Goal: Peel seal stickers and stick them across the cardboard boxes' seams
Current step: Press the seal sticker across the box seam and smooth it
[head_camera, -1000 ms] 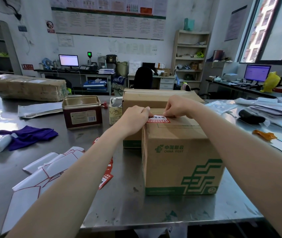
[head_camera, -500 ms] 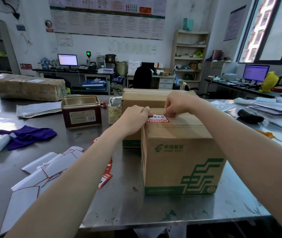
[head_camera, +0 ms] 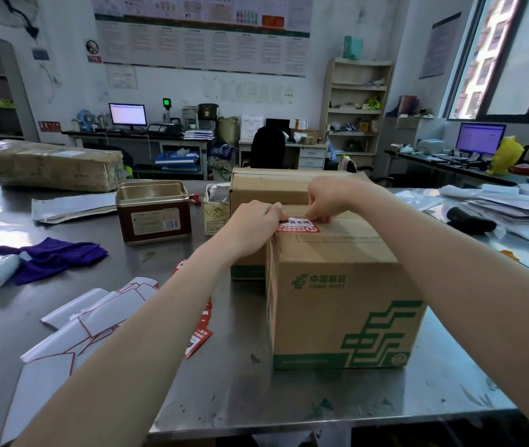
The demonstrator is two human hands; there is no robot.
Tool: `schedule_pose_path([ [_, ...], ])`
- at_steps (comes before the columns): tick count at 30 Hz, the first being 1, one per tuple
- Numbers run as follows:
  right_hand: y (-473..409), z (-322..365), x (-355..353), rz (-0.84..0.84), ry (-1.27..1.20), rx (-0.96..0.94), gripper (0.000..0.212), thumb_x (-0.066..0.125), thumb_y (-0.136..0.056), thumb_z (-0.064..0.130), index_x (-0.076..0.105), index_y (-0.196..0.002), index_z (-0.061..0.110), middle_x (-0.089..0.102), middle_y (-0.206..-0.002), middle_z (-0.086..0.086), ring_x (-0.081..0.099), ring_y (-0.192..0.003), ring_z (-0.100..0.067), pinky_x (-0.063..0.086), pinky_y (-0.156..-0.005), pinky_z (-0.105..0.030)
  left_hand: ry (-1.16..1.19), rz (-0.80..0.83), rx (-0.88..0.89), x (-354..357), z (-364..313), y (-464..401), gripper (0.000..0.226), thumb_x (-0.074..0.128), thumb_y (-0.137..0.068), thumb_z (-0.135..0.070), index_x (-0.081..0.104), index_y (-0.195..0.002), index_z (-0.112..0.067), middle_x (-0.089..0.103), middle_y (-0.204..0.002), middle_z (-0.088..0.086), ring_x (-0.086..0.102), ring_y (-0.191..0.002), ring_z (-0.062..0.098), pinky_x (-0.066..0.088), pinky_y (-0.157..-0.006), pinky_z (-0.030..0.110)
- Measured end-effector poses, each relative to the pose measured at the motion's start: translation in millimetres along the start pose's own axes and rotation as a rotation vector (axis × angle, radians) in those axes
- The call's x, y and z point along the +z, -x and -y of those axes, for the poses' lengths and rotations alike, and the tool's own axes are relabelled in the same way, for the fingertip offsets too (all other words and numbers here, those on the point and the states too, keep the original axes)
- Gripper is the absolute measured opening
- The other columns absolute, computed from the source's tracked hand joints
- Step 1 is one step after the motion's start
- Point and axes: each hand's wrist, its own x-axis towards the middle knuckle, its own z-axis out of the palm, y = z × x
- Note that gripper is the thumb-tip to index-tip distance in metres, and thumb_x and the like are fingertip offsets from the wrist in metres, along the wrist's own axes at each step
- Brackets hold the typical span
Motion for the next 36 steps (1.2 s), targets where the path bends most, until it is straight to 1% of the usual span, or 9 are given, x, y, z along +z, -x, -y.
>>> schedule_pose_path([
  [4,3.6,-2.6,-1.1,0.018,-0.04,0.007,0.025,0.057,-0.092,0.022,0.052,-0.069,0.014,0.059,-0.072,0.0,0.057,-0.068,-0.013,0.046,-0.058,-0.021,0.004,0.006,0.001,-0.1,0.0,0.0,0.047,0.021,-0.104,-0.025,0.062,-0.122,-0.012,0.056,-0.133,0.01,0.049,-0.121,0.024,0.032,-0.095,0.025],
  [10,7.2,-10.0,-3.4,0.015,-0.287,0.048,0.019,0.053,-0.093,0.021,0.056,-0.079,0.009,0.06,-0.083,-0.004,0.056,-0.067,-0.011,0.043,-0.054,-0.018,0.033,-0.002,-0.003,1.1,4.0,-2.3,0.047,0.022,-0.103,-0.027,0.064,-0.12,-0.014,0.058,-0.131,0.008,0.05,-0.119,0.021,0.03,-0.092,0.023],
  [13,10.5,-13.0,0.2,0.007,-0.324,0.049,0.019,0.058,-0.091,0.029,0.061,-0.092,0.01,0.061,-0.088,-0.002,0.058,-0.076,-0.01,0.045,-0.057,-0.018,0.039,-0.008,0.0,1.8,4.9,-2.5,0.046,0.023,-0.103,-0.027,0.064,-0.119,-0.014,0.06,-0.129,0.008,0.051,-0.117,0.022,0.032,-0.092,0.025],
  [17,14.1,-12.2,2.4,0.01,-0.335,0.03,0.009,0.064,-0.087,0.022,0.066,-0.086,0.013,0.065,-0.096,-0.005,0.057,-0.078,-0.01,0.047,-0.061,-0.018,0.041,-0.007,-0.001,2.4,5.3,-2.7,0.046,0.023,-0.103,-0.027,0.064,-0.12,-0.015,0.06,-0.128,0.008,0.051,-0.116,0.022,0.032,-0.091,0.024],
  [21,14.2,-7.9,4.0,0.016,-0.352,0.069,0.02,0.056,-0.092,0.011,0.066,-0.104,-0.002,0.066,-0.11,-0.018,0.06,-0.085,-0.022,0.053,-0.083,-0.034,0.04,-0.008,-0.002,2.4,4.7,-2.1,0.046,0.023,-0.103,-0.027,0.064,-0.12,-0.014,0.06,-0.129,0.008,0.051,-0.117,0.022,0.032,-0.092,0.024],
  [25,15.1,-1.9,0.9,0.054,-0.412,0.116,0.015,0.048,-0.094,0.007,0.06,-0.098,-0.002,0.063,-0.085,-0.011,0.05,-0.06,-0.012,0.044,-0.053,-0.02,0.033,-0.015,-0.002,1.7,3.9,-2.7,0.046,0.023,-0.103,-0.026,0.065,-0.12,-0.015,0.059,-0.13,0.007,0.05,-0.12,0.021,0.03,-0.091,0.023],
  [28,15.7,0.2,1.6,0.027,-0.461,0.135,0.017,0.046,-0.095,0.006,0.057,-0.105,-0.003,0.061,-0.078,-0.007,0.051,-0.059,-0.011,0.045,-0.053,-0.019,0.037,-0.017,-0.002,2.2,2.6,-2.1,0.046,0.023,-0.103,-0.026,0.064,-0.12,-0.015,0.059,-0.131,0.007,0.049,-0.121,0.021,0.029,-0.09,0.022],
  [32,14.4,-1.2,7.1,-0.018,-0.489,0.126,0.023,0.045,-0.097,0.007,0.053,-0.116,-0.003,0.063,-0.088,-0.011,0.053,-0.063,-0.011,0.046,-0.053,-0.018,0.038,-0.017,-0.003,2.4,2.8,-1.0,0.047,0.022,-0.103,-0.027,0.064,-0.121,-0.014,0.059,-0.131,0.008,0.049,-0.12,0.021,0.03,-0.09,0.022],
  [36,14.5,0.7,9.0,-0.054,-0.531,0.132,0.022,0.045,-0.097,0.007,0.053,-0.114,-0.003,0.065,-0.092,-0.013,0.054,-0.063,-0.011,0.046,-0.052,-0.017,0.036,-0.013,-0.007,2.6,2.5,-0.1,0.047,0.022,-0.103,-0.028,0.063,-0.122,-0.016,0.058,-0.131,0.008,0.049,-0.12,0.021,0.03,-0.088,0.022],
])
